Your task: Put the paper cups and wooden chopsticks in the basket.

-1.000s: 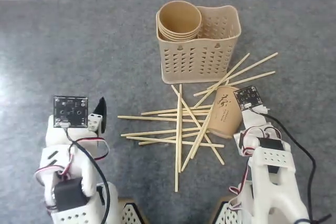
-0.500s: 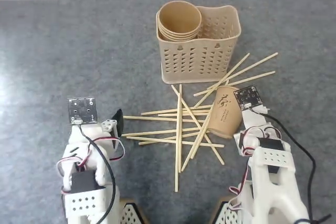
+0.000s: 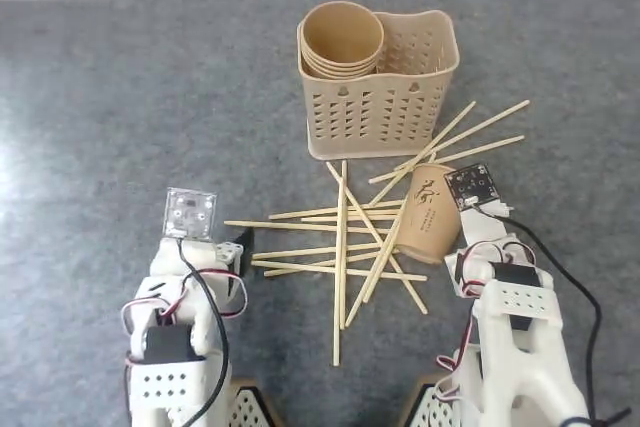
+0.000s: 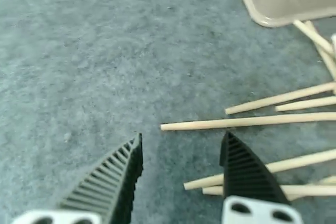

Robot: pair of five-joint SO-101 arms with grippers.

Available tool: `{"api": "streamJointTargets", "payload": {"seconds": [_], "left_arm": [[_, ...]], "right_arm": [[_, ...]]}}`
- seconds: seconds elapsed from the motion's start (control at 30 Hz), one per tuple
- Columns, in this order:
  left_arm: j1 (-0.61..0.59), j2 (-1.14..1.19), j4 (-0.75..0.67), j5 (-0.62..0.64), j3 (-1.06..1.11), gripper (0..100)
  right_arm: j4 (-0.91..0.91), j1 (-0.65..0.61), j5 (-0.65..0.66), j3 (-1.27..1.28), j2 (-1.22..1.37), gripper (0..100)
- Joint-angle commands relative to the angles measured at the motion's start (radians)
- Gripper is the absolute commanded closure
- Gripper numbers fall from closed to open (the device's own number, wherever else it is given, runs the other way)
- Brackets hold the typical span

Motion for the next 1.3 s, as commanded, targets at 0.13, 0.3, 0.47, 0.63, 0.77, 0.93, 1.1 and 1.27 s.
{"api": "streamJointTargets", "payload": {"seconds": [0.13,0.3,0.47,0.63,0.77,0.93,1.1,1.27], "left_arm": [[-0.028,0.002,-0.029,-0.011,-0.005,77],[-0.026,0.002,-0.029,-0.011,-0.005,77],[-0.026,0.002,-0.029,-0.011,-0.005,77],[-0.028,0.002,-0.029,-0.011,-0.005,77],[-0.029,0.002,-0.029,-0.011,-0.005,77],[-0.031,0.002,-0.029,-0.011,-0.005,77],[-0.031,0.006,-0.051,-0.011,-0.005,77],[-0.031,0.008,-0.054,-0.011,-0.005,77]], "right_arm": [[0.28,0.041,0.086,-0.241,-0.058,77.9],[0.555,0.084,0.178,-0.566,-0.183,77.9],[0.634,0.079,0.37,-0.74,-0.228,77.9],[0.645,0.084,0.542,-0.784,-0.196,77.9],[0.581,0.079,0.621,-0.79,-0.111,77.9],[0.387,0.143,0.623,-0.832,0.082,77.9],[0.315,0.222,0.623,-0.945,0.367,77.9],[0.303,0.196,0.766,-0.999,0.542,77.9]]}}
